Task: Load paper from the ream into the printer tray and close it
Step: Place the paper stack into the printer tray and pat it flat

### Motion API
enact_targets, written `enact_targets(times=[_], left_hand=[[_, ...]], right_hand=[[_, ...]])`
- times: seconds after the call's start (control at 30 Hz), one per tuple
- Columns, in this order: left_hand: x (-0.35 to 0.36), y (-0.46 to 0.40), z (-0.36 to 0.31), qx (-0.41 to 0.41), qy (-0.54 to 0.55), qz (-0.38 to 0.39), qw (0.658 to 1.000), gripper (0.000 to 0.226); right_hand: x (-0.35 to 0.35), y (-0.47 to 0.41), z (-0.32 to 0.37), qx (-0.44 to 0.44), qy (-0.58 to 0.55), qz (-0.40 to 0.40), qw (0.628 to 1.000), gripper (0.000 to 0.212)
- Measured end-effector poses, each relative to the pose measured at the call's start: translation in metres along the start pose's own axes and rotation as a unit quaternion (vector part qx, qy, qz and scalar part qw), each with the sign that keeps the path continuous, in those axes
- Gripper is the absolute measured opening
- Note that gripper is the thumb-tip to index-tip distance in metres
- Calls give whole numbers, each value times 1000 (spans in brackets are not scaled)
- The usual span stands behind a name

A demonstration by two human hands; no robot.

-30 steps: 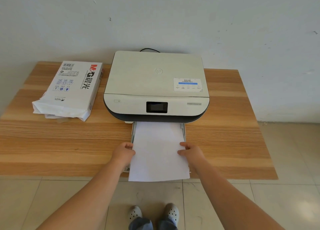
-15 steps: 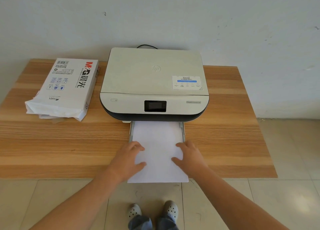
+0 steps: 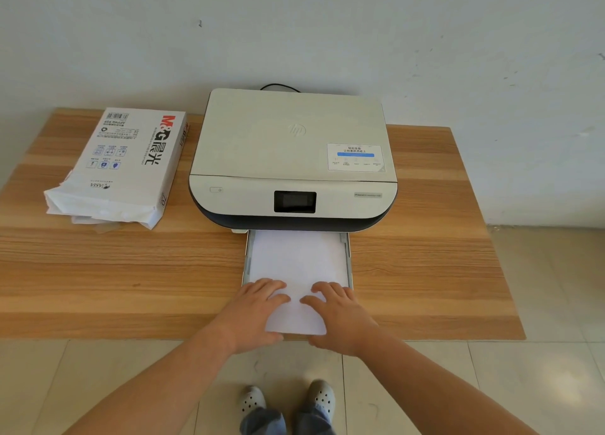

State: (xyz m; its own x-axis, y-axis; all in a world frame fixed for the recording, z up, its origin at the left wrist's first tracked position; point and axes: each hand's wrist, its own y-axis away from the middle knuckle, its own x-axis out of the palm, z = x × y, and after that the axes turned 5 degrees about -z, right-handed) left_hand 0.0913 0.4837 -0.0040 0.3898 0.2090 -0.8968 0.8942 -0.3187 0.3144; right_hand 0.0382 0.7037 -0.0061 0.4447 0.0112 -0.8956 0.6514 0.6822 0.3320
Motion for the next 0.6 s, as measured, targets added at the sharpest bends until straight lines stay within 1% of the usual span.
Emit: enact_targets(times=[0.17, 0.37, 0.47, 0.6], left_hand=[[-8, -12, 4, -12, -5, -28, 1000, 64], [-6, -19, 11, -31, -7, -21, 999, 66], [-2, -16, 13, -30, -9, -7, 999, 67], [0, -12, 20, -35, -9, -7, 999, 66]], right_hand=[[-7, -12, -7, 41, -33, -1, 999, 75], [-11, -14, -11, 71, -85, -5, 994, 70], [-12, -12, -17, 71, -70, -6, 995, 67], [-10, -10, -25, 33, -13, -8, 999, 66]])
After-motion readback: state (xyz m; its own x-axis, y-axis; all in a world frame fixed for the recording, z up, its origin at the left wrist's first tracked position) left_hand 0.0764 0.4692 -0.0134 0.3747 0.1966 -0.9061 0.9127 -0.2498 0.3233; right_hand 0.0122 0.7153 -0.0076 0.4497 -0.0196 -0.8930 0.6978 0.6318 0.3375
